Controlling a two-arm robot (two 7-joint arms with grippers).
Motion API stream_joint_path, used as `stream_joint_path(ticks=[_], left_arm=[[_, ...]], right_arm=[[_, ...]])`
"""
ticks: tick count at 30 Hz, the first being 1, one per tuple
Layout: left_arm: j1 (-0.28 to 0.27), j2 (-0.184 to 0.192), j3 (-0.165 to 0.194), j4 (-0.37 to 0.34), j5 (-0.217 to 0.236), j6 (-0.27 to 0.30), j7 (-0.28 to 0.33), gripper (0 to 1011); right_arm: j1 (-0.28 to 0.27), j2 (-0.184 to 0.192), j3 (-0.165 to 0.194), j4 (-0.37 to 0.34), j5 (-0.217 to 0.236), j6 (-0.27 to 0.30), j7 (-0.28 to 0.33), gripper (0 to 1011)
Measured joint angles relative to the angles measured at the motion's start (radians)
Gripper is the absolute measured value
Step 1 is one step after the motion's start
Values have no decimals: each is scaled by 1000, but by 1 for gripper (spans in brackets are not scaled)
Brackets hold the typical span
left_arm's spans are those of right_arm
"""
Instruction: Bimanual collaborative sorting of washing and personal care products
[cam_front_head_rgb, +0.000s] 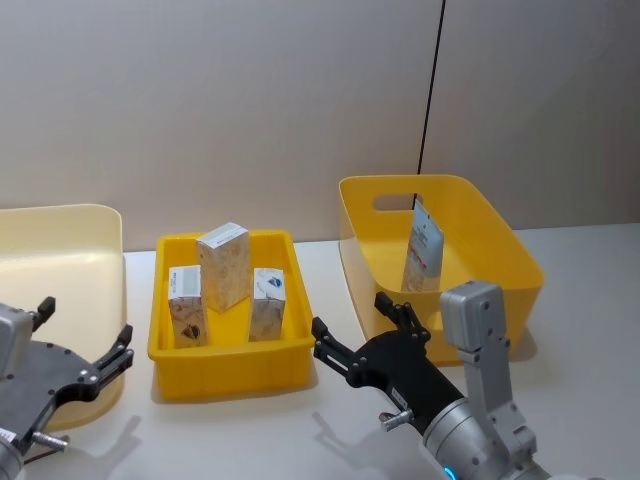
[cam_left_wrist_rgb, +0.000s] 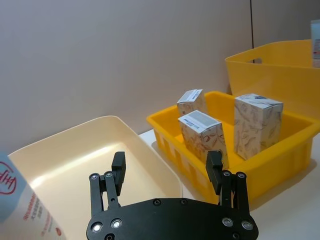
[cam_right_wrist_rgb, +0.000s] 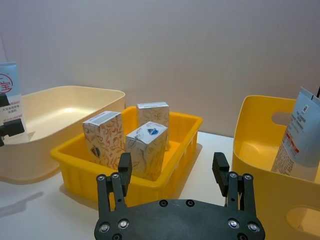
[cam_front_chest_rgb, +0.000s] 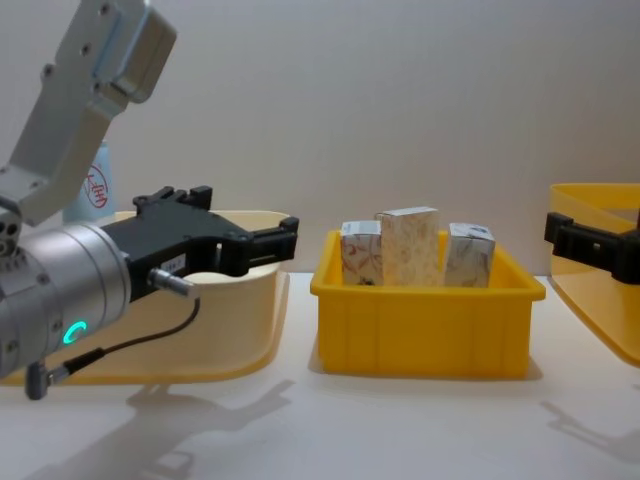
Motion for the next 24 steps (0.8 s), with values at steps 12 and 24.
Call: stream_joint_path(ticks=[12, 24], left_arm=[[11, 3, 1, -8, 20, -2, 34, 1000], [11, 3, 0, -8, 20, -2, 34, 1000]], right_arm=[[27, -7, -6, 24, 0, -4, 26, 1001], [87, -35, -20, 77, -8, 4, 44, 1001]])
